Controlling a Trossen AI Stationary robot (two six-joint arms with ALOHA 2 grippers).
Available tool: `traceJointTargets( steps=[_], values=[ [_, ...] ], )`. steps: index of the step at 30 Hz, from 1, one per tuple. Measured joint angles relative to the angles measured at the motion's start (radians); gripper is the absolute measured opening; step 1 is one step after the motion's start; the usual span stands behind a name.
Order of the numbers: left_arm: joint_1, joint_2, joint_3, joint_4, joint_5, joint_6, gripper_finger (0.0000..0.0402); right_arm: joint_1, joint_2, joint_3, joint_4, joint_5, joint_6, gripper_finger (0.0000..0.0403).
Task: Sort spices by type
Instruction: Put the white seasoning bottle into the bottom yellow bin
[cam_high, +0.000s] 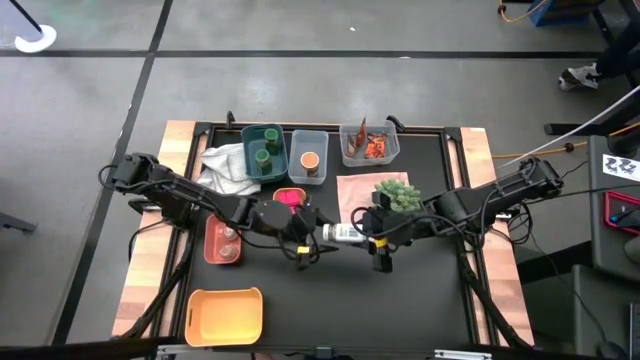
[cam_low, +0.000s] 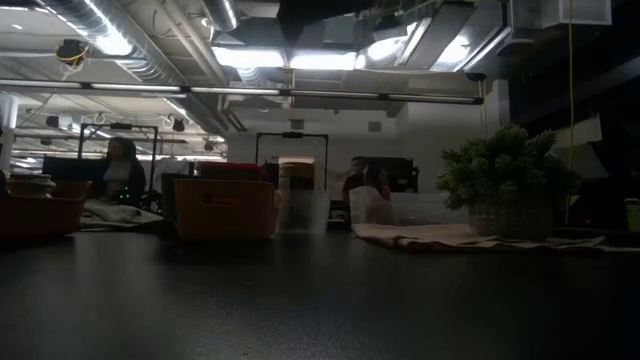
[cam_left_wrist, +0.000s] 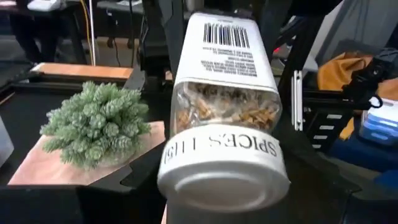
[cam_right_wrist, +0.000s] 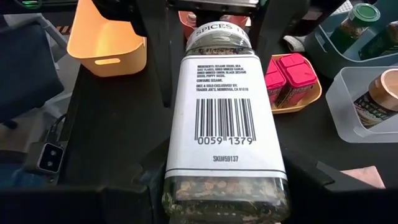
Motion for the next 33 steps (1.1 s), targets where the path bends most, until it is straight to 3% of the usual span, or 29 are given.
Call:
traceJointTargets(
  steps=[21, 29, 33],
  values=[
    [-0.002, 0.000, 0.000, 0.135, 0.000, 0.144, 0.0253, 0.000, 0.000, 0.000, 0.055, 0.038, -0.001, 0.0202],
    [-0.001, 0.000, 0.000, 0.132, -0.003, 0.148, 0.0183, 0.000, 0.000, 0.000, 0.059, 0.033, 0.000, 0.0202],
    [-0.001, 0.000, 0.000, 0.131, -0.001, 0.144, 0.0181, -0.001, 0.000, 0.000, 0.059, 0.034, -0.001, 0.0225]
  ],
)
